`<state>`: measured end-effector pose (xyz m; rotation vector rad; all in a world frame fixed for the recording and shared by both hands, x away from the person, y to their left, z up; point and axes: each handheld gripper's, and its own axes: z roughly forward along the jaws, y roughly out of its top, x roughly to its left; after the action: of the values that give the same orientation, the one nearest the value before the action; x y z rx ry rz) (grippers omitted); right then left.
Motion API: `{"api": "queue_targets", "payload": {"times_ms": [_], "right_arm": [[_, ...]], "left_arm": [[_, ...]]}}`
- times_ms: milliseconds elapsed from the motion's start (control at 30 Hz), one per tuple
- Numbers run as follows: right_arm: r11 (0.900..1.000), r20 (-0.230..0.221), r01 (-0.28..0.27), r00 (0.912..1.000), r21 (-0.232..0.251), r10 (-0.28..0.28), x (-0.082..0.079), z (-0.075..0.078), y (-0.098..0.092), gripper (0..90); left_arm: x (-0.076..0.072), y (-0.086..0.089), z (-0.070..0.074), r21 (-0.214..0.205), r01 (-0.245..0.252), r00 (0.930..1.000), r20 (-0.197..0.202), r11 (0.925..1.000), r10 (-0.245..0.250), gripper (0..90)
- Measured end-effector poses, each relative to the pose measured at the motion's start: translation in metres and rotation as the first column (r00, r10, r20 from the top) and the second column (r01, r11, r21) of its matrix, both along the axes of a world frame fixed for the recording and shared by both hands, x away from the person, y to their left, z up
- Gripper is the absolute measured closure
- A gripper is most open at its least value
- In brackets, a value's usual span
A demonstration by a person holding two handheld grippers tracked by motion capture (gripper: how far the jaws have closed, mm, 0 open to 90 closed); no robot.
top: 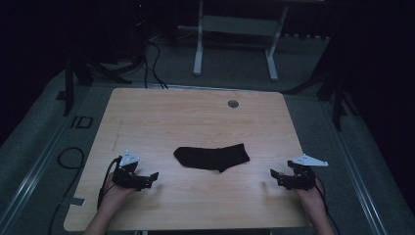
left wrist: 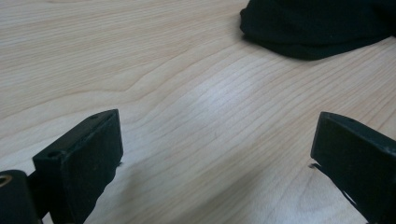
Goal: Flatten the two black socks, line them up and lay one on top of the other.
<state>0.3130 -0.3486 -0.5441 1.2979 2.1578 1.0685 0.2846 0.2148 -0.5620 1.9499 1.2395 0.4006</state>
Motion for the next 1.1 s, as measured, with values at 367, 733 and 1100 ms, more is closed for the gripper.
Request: {"api": "queue_targets", "payload": {"times_ms": [367, 733, 1100], "right_arm": [[0.9981, -0.009, 0.058, 0.9983, 0.021, -0.058, -0.017, -0.006, -0.024, 14.3], [0.994, 0.011, 0.107, 0.9942, 0.023, -0.107, -0.029, -0.007, -0.035, 14.3], [0.9891, 0.031, 0.14, 0.9895, 0.045, -0.141, -0.036, -0.006, -0.04, 14.3]], "left_arm": [[-0.02, 0.016, -0.001, -0.005, -0.036, 0.9993, 0.012, 0.9994, 0.036, 2.5], [-0.035, 0.027, -0.001, -0.001, -0.055, 0.9979, 0.033, 0.9985, 0.055, 2.5], [-0.05, 0.033, -0.001, -0.024, -0.086, 0.9941, 0.064, 0.996, 0.088, 2.5]]}}
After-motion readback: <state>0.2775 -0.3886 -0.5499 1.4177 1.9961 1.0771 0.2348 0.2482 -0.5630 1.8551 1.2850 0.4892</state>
